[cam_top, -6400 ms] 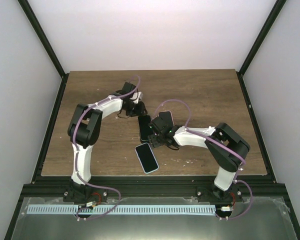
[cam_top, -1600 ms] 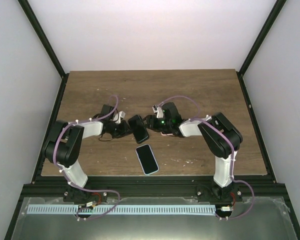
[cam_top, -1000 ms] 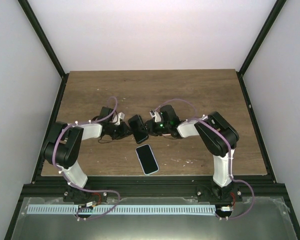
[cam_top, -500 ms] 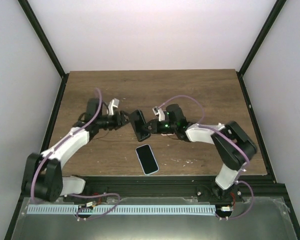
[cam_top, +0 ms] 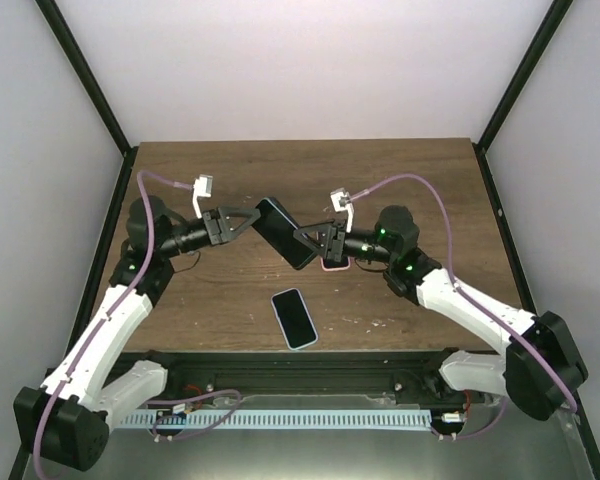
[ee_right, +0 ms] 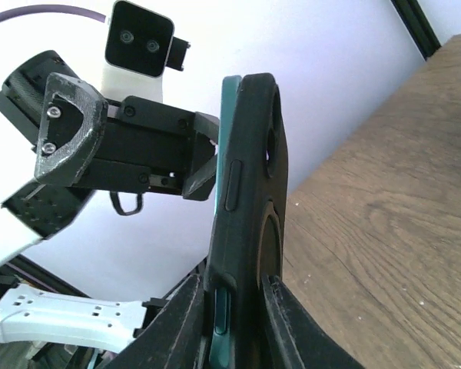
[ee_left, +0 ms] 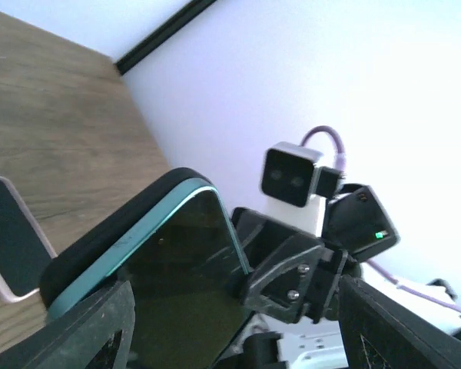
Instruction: Put the phone into the phone case
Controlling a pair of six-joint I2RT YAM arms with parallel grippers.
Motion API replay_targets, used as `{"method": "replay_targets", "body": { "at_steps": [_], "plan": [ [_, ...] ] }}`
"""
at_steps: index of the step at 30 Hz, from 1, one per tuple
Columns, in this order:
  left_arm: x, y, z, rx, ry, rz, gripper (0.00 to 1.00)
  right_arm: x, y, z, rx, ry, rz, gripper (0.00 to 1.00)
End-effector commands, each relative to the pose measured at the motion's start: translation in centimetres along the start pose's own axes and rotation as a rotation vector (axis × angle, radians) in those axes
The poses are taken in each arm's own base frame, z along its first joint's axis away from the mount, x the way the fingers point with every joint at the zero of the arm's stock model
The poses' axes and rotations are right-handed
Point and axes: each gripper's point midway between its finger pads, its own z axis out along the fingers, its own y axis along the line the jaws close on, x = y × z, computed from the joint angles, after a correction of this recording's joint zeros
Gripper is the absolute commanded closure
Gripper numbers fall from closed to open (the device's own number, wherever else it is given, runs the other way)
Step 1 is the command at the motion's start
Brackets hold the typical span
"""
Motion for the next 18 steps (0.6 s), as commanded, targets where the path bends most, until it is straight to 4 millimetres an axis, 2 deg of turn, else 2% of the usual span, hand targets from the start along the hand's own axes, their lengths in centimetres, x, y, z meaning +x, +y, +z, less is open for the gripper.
{"method": "replay_targets", "body": {
  "at_steps": [1,3,5,7,8,11,13,18],
  "plan": [
    [-0.1,-2.4,-0.2,0.147,0.005,-0.03,0.26,-1.7,4.4,-0.6,-0.151,-0.039,-0.048,0.81],
    [0.2,-1.9,-0.1,0.139,0.007,-0.04,0.26,-1.9,3.9,-0.5,-0.116,-0.062,-0.023,0.82],
    [0.3,-0.2,0.0,0.068,-0.013,-0.048,0.26,-1.6,1.6,-0.1,-0.01,-0.062,0.017,0.84],
    [0.5,1.5,-0.1,-0.006,-0.034,-0.044,0.26,-0.5,-1.3,0.2,0.095,-0.04,0.085,0.85],
    [0.5,2.3,-0.1,-0.044,-0.04,-0.038,0.26,-0.2,-1.8,0.2,0.095,-0.043,0.098,0.85],
    [0.8,3.1,-0.2,-0.084,-0.037,-0.058,0.27,0.3,-2.2,0.2,0.084,-0.059,0.143,0.85],
    [0.8,2.7,-0.3,-0.071,-0.037,-0.08,0.27,-0.2,-2.4,0.1,0.098,-0.078,0.154,0.85],
    [0.8,2.1,-1.2,-0.057,-0.085,-0.161,0.28,-1.8,-1.4,-0.4,0.087,-0.142,0.194,0.86]
  ]
}}
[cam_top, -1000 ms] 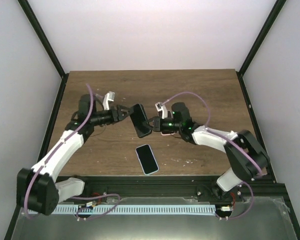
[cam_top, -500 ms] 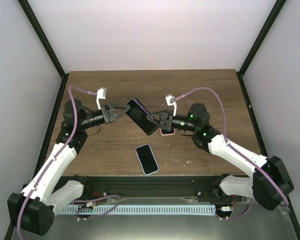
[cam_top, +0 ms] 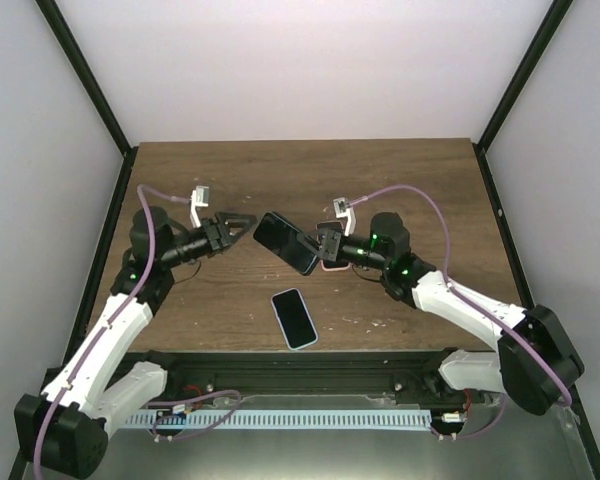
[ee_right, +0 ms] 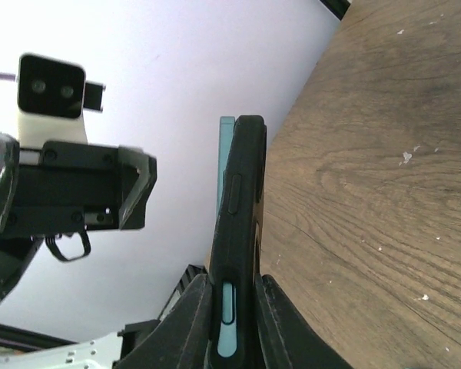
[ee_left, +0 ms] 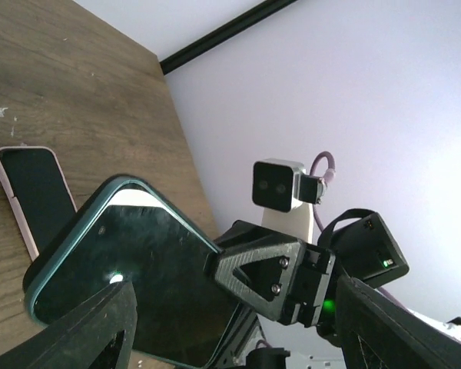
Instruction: Put the phone into the phone case
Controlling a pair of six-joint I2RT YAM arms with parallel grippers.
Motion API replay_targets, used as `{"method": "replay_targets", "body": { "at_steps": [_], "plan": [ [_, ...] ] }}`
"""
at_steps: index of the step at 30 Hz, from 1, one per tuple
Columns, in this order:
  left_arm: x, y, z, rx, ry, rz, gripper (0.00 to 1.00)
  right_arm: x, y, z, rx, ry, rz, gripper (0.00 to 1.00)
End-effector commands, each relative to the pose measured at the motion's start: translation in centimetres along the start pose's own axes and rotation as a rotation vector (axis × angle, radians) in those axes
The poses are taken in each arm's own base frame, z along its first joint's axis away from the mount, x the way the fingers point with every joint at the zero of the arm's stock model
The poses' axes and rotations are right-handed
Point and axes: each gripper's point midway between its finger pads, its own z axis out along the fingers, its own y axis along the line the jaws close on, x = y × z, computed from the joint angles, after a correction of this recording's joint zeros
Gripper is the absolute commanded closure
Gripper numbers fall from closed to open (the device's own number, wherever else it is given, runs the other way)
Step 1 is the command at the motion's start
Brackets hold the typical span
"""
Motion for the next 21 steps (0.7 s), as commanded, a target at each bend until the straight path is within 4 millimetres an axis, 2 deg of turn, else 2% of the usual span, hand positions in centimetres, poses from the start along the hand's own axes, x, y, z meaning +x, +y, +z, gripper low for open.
{"method": "replay_targets", "body": {
  "at_steps": [1,5,9,15,21],
  "plan": [
    [-0.1,-0.2,-1.1,-0.019,-0.053,-0.066,0.28,-3.4,3.6,-0.9,-0.085,-0.13,0.022,0.87],
    [0.0,0.1,-1.6,-0.027,-0.089,-0.13,0.27,-4.0,4.6,-1.5,-0.15,-0.18,0.098,0.87],
    [0.5,-0.3,-1.7,0.084,-0.11,-0.222,0.26,-5.1,6.7,-2.1,-0.239,-0.205,0.135,0.87],
    [0.0,-1.1,-2.0,0.125,-0.14,-0.19,0.21,-6.2,9.4,-2.8,-0.337,-0.22,0.14,0.87],
    [-1.1,-2.7,-2.1,0.217,-0.179,-0.159,0.24,-5.9,10.9,-2.8,-0.404,-0.201,0.15,0.87]
  ]
}}
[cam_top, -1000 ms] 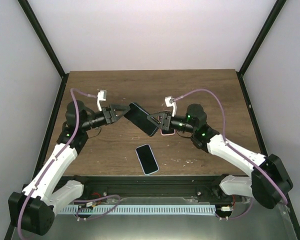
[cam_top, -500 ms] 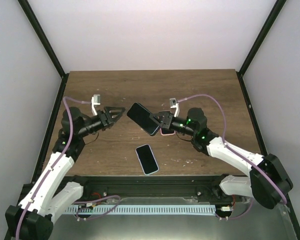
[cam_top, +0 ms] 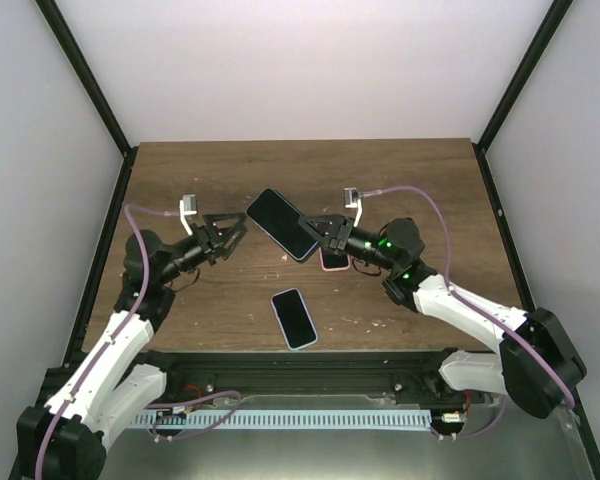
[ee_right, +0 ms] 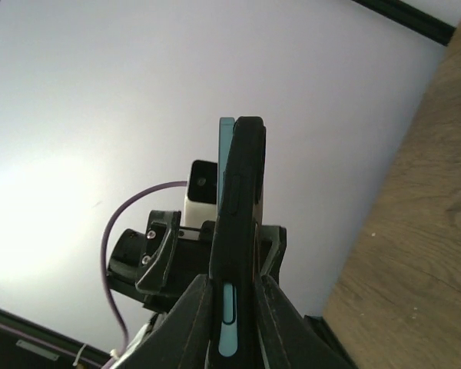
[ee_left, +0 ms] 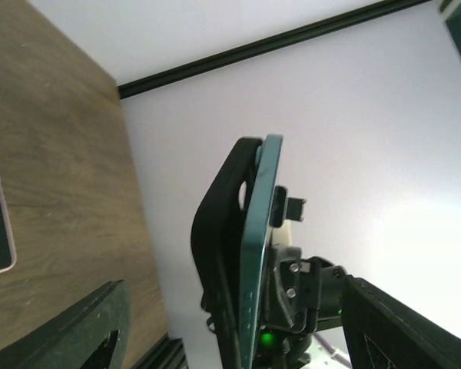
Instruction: Put the phone into the phone case
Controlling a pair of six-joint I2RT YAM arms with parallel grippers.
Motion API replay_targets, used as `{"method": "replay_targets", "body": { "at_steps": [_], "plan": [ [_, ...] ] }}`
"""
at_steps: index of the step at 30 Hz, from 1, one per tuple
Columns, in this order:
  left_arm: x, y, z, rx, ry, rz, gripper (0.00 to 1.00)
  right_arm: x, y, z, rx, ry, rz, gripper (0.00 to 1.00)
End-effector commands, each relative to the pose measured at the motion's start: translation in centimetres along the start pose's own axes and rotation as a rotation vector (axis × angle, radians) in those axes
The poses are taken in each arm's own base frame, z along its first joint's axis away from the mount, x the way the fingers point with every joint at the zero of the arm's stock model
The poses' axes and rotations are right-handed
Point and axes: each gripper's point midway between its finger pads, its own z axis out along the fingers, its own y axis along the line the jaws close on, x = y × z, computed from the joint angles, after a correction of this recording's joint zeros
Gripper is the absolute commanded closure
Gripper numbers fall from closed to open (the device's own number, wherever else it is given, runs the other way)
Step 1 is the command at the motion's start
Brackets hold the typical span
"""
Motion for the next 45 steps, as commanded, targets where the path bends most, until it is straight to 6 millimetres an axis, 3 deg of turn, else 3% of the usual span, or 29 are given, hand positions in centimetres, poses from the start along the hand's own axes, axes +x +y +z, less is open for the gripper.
{"method": "replay_targets", "body": {
  "at_steps": [1,7,13,17,20,23,29,31,33,37,41,45],
  "plan": [
    [-0.9,-3.0,0.0,0.128,-0.037,0.054,0.26,-0.7,6.3,0.2,-0.203,-0.011,-0.049,0.87],
    [-1.0,-4.4,0.5,0.193,-0.041,0.082,0.38,0.3,6.7,0.9,-0.23,0.026,-0.029,0.86],
    [-1.0,-4.9,0.7,0.201,-0.035,0.084,0.8,1.2,6.3,1.2,-0.239,0.063,-0.021,0.82],
    [-0.7,-4.6,1.2,0.19,-0.008,0.094,0.9,1.9,6.4,1.9,-0.254,0.109,-0.009,0.72],
    [-0.2,-4.5,1.7,0.177,0.01,0.118,0.91,2.0,6.3,2.3,-0.257,0.113,-0.001,0.68],
    [0.5,-4.7,2.2,0.17,0.042,0.146,0.76,2.1,6.2,2.6,-0.257,0.116,0.001,0.73],
    [0.8,-6.0,1.7,0.201,0.051,0.145,0.58,1.8,6.1,2.4,-0.255,0.087,-0.006,0.8],
    [0.8,-6.1,1.5,0.205,0.043,0.138,0.64,1.8,6.1,2.3,-0.257,0.087,-0.008,0.81],
    [0.9,-6.1,1.3,0.206,0.043,0.135,0.79,1.9,6.1,2.2,-0.258,0.091,-0.011,0.8],
    [1.1,-6.0,1.5,0.203,0.061,0.152,0.97,2.3,6.0,2.3,-0.252,0.111,-0.019,0.73],
    [1.4,-6.5,2.2,0.221,0.117,0.194,0.97,2.7,6.2,2.3,-0.26,0.146,-0.024,0.66],
    [1.7,-7.4,2.6,0.236,0.165,0.229,0.77,2.7,6.8,2.1,-0.27,0.143,-0.033,0.75]
  ]
}}
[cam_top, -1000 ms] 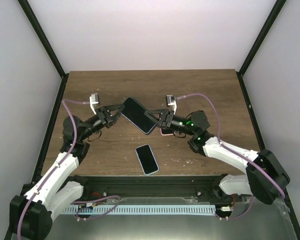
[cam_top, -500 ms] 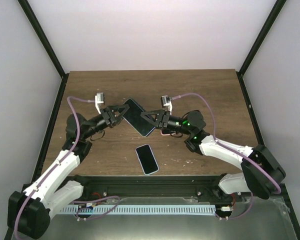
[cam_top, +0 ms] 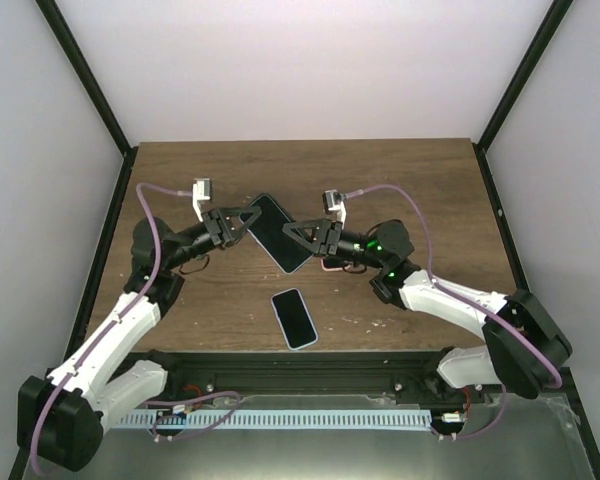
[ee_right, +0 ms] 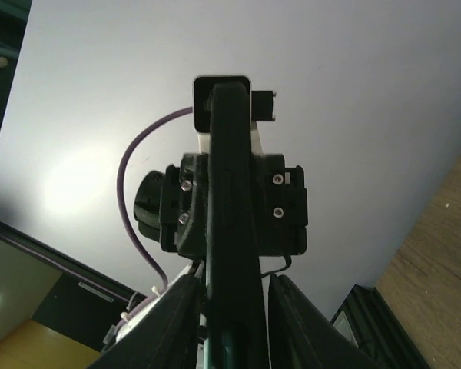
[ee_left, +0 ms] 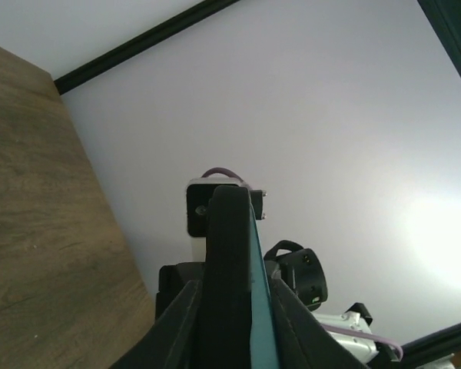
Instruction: Put the phone into the phone case
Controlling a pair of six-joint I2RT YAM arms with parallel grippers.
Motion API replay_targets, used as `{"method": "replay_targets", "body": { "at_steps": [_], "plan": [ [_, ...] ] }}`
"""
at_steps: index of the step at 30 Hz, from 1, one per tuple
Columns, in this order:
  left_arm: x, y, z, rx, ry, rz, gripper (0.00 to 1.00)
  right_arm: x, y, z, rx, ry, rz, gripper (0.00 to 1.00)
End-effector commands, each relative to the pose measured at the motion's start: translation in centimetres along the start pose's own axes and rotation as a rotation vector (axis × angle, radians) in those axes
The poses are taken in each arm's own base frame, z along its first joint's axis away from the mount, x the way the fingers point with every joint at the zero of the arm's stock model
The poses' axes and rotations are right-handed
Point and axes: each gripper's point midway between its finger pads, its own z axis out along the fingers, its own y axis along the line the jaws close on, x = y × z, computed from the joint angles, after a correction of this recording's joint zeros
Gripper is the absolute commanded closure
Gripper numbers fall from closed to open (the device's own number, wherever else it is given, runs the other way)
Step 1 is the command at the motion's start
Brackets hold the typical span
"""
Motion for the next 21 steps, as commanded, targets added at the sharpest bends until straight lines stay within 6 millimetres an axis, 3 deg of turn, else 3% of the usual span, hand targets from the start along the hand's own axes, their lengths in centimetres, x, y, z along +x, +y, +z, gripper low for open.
{"method": "replay_targets", "body": {
  "at_steps": [1,2,5,15,21],
  "plan": [
    [0.5,-3.4,0.5,0.089,0.079,0.095,0.67,-0.4,4.1,0.6,-0.095,0.008,-0.079,0.77],
    [0.4,-3.6,0.5,0.09,0.075,0.095,0.61,-0.6,4.2,0.5,-0.093,-0.002,-0.081,0.78],
    [0.5,-4.2,0.1,0.096,0.064,0.107,0.55,-1.1,4.7,0.3,-0.095,-0.038,-0.082,0.81],
    [1.6,-3.2,-0.9,0.105,0.044,0.124,0.49,-1.6,4.9,-0.5,-0.149,-0.099,0.006,0.83],
    [1.6,-2.4,-0.6,0.104,0.046,0.11,0.75,-0.5,3.7,-0.4,-0.115,-0.044,0.018,0.77]
  ]
}}
